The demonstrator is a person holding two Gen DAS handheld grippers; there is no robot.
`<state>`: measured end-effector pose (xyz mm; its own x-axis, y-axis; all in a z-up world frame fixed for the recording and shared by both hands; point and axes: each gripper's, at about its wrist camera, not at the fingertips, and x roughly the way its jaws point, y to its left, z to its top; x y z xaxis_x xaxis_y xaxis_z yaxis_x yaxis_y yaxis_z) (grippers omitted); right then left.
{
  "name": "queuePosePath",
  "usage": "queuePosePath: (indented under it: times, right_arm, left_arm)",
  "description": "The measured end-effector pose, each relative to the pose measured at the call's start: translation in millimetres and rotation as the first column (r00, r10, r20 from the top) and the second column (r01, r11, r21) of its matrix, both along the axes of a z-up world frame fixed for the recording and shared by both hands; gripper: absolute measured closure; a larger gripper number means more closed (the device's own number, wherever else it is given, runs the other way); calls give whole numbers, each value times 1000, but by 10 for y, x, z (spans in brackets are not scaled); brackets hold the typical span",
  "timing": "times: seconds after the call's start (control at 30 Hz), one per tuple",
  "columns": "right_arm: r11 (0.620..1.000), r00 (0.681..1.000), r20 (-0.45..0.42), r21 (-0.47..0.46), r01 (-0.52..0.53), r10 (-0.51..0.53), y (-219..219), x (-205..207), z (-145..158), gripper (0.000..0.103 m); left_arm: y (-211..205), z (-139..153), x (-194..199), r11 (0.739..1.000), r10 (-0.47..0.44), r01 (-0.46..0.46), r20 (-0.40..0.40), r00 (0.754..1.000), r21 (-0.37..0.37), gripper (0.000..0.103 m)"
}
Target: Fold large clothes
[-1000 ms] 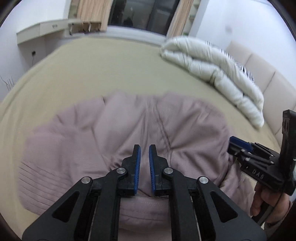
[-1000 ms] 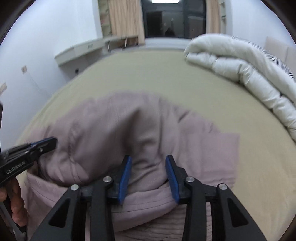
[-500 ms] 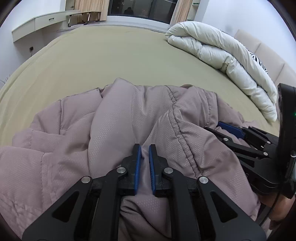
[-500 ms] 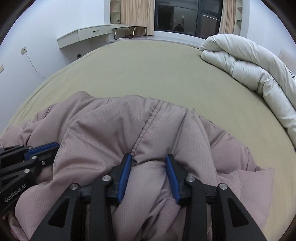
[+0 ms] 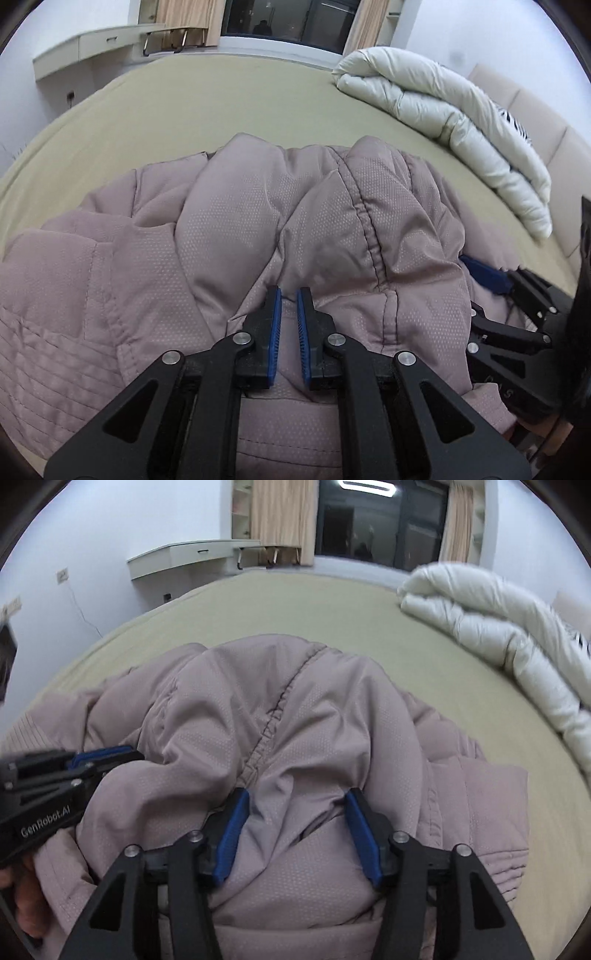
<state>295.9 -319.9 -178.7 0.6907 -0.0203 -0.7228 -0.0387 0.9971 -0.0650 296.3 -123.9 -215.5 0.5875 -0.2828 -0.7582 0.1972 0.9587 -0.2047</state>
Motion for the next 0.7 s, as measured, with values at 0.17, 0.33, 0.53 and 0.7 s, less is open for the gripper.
queuePosePath:
  times: [0.17, 0.33, 0.53, 0.7]
  right_arm:
    - [992, 999, -11, 117, 52, -51, -151, -200, 397, 40]
    - [969, 984, 164, 244, 35, -77, -351, -1113, 876, 0]
    - [945, 990, 67, 310, 101, -127, -594, -2109, 804, 0]
    - [905, 971, -31, 356, 234, -238, -714, -2924, 595, 0]
  left_arm:
    - [274, 421, -256, 996, 15, -12, 38, 999, -91, 94]
    - [801, 810, -1073, 998, 44, -38, 97, 994, -58, 94]
    - [1672, 736, -2483, 994, 111, -111, 5, 994, -4, 92]
    - [2137, 614, -3322, 978, 208, -209, -65, 976, -11, 26]
